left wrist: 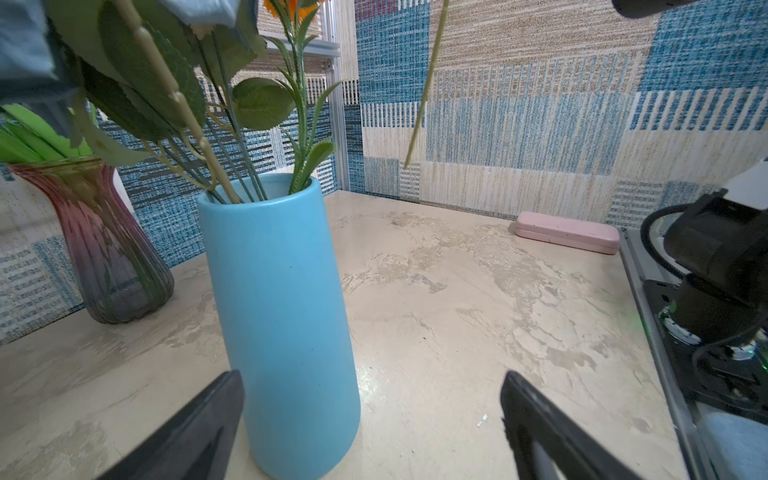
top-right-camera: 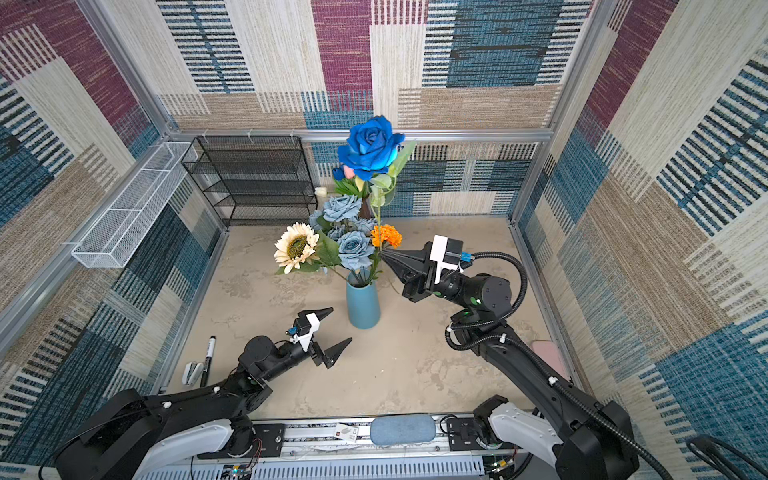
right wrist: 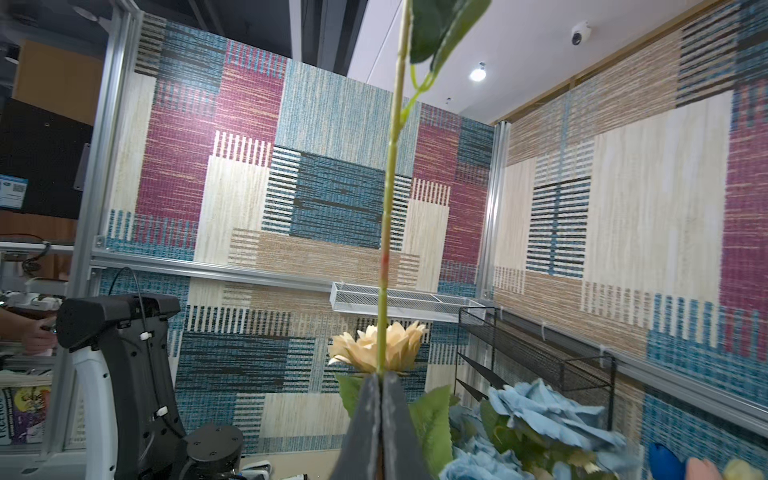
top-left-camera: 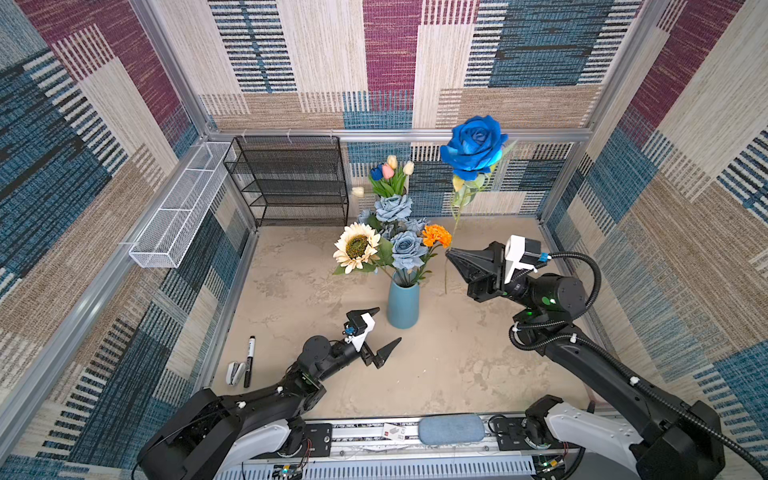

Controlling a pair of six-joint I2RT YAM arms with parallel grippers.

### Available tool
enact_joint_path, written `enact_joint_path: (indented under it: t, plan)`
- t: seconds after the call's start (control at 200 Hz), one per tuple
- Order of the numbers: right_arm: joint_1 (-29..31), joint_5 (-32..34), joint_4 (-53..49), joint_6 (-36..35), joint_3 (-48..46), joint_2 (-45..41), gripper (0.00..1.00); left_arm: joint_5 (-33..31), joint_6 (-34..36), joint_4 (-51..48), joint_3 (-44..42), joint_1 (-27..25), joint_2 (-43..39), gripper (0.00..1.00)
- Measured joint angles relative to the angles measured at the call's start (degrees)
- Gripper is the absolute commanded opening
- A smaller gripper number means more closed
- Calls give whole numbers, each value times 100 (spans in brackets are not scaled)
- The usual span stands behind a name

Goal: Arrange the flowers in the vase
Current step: 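Lift the blue rose upward with the right gripper, then carry the raised blue rose over the light-blue vase with the right gripper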

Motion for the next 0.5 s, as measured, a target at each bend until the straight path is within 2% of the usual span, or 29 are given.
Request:
enact_joint_path:
  t: [0.291, 0.501]
  plan:
    - [225, 634, 1268, 142, -9, 903, 0, -17, 9, -138, 22, 0, -197, 99]
    - [352, 931, 2028, 337, 365, 1436, 0, -20, 46, -262, 22, 0, -184, 99]
